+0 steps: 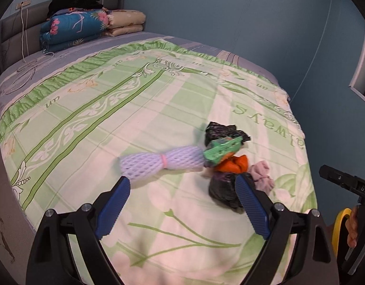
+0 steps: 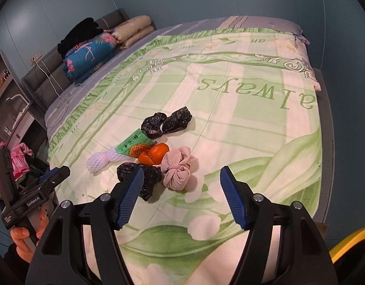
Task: Collect trash
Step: 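Move both open tools back over the remaining trash on the bed, then grasp the white foam net with the left tool while the right tool grasps the pink cloth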
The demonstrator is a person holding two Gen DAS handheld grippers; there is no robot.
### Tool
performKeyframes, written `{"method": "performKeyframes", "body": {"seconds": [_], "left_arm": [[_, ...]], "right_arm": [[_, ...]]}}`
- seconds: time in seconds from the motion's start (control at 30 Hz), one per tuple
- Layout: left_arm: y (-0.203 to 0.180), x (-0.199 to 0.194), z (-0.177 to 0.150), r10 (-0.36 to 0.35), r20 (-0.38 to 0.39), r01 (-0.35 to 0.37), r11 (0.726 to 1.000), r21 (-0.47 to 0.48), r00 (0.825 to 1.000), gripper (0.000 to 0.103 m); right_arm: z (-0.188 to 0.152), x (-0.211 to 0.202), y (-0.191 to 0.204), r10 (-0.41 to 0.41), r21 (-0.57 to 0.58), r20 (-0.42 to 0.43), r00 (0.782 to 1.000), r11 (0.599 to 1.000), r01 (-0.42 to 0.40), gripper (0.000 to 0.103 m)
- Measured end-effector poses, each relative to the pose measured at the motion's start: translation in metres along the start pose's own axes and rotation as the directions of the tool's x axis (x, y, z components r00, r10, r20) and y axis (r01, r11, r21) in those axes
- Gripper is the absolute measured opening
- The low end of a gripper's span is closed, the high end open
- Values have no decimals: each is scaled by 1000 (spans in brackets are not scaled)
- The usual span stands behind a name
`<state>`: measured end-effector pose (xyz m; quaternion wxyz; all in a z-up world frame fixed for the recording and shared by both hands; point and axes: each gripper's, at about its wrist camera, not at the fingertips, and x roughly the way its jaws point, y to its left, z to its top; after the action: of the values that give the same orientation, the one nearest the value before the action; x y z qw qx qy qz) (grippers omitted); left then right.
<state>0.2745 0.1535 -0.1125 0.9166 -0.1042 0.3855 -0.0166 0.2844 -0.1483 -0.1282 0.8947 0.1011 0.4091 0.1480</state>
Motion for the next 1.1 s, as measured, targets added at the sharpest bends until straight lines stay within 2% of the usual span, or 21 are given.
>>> {"method": "performKeyframes", "body": {"seconds": [0.37,0.77,0.9,1.0,1.1], "left_arm": [[36,64,1,9,-95,-14,999,-44,995,87],[36,113,20,-7,-149,13,999,43,989,87],[34,125,20,-27,-170,33,999,33,985,86],[26,129,18,-14,-168,27,997,79,986,85],[20,134,15,-9,-179,31,992,119,984,74]], "right_arm": [[2,78,12,-27,-18,-146,989,1000,24,63],[3,123,13,-72,-35,-233,970,997,66,62],[1,136,15,-67,-37,-270,961,998,59,55],[-2,143,15,-68,-41,-287,956,997,59,51],[-4,149,13,-63,-30,-306,950,998,57,44]]}}
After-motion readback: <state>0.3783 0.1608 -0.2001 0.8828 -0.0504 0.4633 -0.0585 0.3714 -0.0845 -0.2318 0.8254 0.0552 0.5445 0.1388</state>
